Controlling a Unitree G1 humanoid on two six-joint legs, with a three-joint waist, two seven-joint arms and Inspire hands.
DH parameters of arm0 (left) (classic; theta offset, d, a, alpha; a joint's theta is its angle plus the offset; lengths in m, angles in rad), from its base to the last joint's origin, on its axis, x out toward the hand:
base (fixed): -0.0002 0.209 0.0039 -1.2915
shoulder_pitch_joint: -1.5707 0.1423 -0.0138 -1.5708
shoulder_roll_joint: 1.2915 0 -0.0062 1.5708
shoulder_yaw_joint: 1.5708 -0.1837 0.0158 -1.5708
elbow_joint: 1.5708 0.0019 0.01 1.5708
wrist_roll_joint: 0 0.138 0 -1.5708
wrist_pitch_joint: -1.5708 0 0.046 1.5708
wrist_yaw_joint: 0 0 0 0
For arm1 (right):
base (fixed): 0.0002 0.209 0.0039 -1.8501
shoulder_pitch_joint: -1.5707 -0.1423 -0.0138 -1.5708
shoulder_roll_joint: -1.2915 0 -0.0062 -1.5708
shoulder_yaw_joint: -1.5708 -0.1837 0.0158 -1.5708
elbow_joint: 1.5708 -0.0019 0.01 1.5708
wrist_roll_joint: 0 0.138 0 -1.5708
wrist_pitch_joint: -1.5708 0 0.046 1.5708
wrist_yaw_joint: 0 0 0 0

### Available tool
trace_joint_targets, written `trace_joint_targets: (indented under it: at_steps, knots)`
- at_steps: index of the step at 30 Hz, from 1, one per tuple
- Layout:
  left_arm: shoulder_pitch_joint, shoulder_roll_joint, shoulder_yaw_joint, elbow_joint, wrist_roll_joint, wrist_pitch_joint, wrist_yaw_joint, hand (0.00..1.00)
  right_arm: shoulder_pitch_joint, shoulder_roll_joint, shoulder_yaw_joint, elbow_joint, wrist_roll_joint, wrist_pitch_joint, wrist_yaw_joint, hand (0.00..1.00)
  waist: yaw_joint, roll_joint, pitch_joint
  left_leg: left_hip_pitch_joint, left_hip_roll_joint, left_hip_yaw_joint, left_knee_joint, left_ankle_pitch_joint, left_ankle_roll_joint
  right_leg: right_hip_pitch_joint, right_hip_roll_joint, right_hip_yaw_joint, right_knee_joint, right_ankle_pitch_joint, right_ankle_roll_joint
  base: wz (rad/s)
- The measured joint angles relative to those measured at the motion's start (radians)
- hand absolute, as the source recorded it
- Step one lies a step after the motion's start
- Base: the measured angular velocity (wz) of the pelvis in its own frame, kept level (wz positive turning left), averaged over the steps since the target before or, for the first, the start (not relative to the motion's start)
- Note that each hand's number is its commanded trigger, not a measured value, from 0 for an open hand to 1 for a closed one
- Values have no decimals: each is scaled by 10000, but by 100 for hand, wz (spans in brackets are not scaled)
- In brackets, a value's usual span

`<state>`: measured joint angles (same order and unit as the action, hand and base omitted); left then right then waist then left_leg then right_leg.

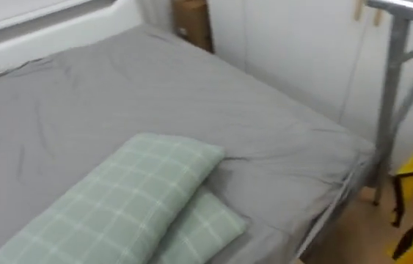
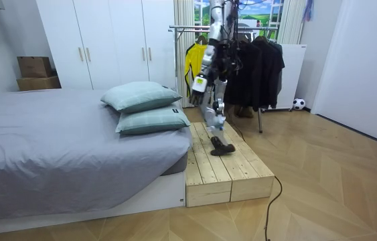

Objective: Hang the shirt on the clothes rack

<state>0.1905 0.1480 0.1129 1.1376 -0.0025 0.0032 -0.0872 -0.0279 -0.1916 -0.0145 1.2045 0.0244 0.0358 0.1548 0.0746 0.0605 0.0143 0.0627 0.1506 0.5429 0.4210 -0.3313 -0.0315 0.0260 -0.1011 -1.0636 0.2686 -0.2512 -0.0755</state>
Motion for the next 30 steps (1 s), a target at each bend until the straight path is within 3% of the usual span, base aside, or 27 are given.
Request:
trace_joint_targets:
  at_steps: [2, 3, 4, 5, 6, 7, 8, 9, 10, 11, 13, 14, 16, 19, 23, 27, 30]
  knots:
    - [-17, -6, -104, 0, 159, 67, 176, 0, 14, 4, 15, -44, 142, -44, -9, 0, -3, -65, -8, 5, -98, 354, -738, 7, 6, -83, -212, -489, 293, -43, -19, 96]
    - [-86, -4, -235, -2, 174, 124, 287, 0, 44, 6, 8, -44, 202, -104, -30, 0, -32, -25, -58, 8, -119, 378, -1153, -63, 78, -88, -352, -770, 575, -77, 33, 79]
    - [-50, 24, -296, 1, 146, 130, 417, 0, 180, 70, 7, -33, 307, -137, -98, 0, -51, -167, -111, 39, -252, 144, -1341, 1, 139, -91, -606, -487, 961, -79, 53, 77]
    - [-9, 42, -296, 2, 139, 128, 469, 0, 287, 86, 7, -35, 343, -135, -111, 0, -105, -222, -143, 62, -297, -12, -1385, 53, 186, -90, -687, -52, 1018, -46, 79, 73]
    - [22, 84, -305, 5, 135, 127, 561, 0, 514, 117, 9, -36, 455, -136, -137, 0, -174, -312, -166, 171, -433, -282, -1471, 190, 219, -70, -768, 1011, 1134, 0, 123, 67]
    - [45, 86, -285, 8, 138, 122, 642, 0, 735, 135, 8, -33, 493, -139, -214, 0, -162, -397, -216, 273, -550, -502, -1553, 299, 309, -49, -788, 1798, 1126, 88, 246, 62]
    - [51, 79, -275, 10, 137, 121, 688, 0, 818, 135, 2, -33, 498, -143, -247, 0, -181, -410, -218, 295, -583, -605, -1568, 329, 358, -17, -786, 2064, 1130, 149, 297, 59]
    - [46, 78, -274, 22, 137, 122, 782, 0, 972, 135, 0, -30, 608, -145, -333, 0, -250, -388, -205, 288, -626, -918, -1567, 383, 452, 79, -751, 2593, 1106, 299, 480, 77]
    - [49, 88, -276, 34, 135, 122, 799, 0, 1113, 166, -77, -32, 796, -141, -361, 0, -435, -404, -208, 242, -685, -1337, -1568, 433, 545, 121, -689, 3469, 1063, 466, 652, 89]
    - [48, 107, -276, 37, 135, 122, 809, 0, 1147, 195, -120, -38, 879, -146, -362, 0, -545, -423, -200, 197, -742, -1540, -1569, 462, 597, 125, -667, 3960, 1044, 510, 721, 97]
    - [66, 145, -268, 40, 134, 110, 840, 0, 1189, 268, -211, -37, 973, -187, -347, 0, -720, -454, -184, 142, -960, -2300, -1568, 524, 726, 357, -360, 5700, 620, 687, 960, 86]
    - [68, 143, -279, 40, 125, 107, 833, 0, 1208, 269, -221, -37, 989, -208, -351, 0, -766, -456, -181, 137, -1001, -2482, -1553, 530, 751, 460, -305, 6024, 493, 727, 1022, 86]
    - [88, 143, -358, 42, -68, 104, 830, 0, 1238, 285, -269, -59, 1008, -223, -419, 0, -975, -479, -180, 36, -1236, -3299, -1528, 601, 873, 833, -187, 6812, 54, 850, 1219, 102]
    - [236, 102, -247, 30, -63, 87, 828, 0, 1267, 364, -291, -91, 1009, -238, -456, 0, -929, -558, -182, -75, -1465, -3838, -1493, 697, 923, 1274, -169, 6954, -589, 884, 1319, 66]
    - [515, -67, -72, 29, -69, 81, 830, 0, 1263, 446, -267, -116, 896, -276, -483, 0, -819, -577, -165, -138, -1567, -4151, -1508, 723, 938, 1435, -161, 7124, -803, 860, 1410, 29]
    - [732, -58, -73, 64, -7, -48, 750, 0, 1201, 447, -270, -215, 440, -312, -447, 0, -627, -600, -142, -179, -1631, -4497, -1503, 728, 927, 1514, -118, 7601, -849, 803, 1498, 24]
    - [766, -59, -71, 139, 171, -20, 718, 0, 1012, 458, -243, -215, 420, -375, -416, 0, -522, -619, -65, -180, -1632, -4678, -1458, 733, 912, 1656, -54, 7716, -992, 804, 1497, 17]
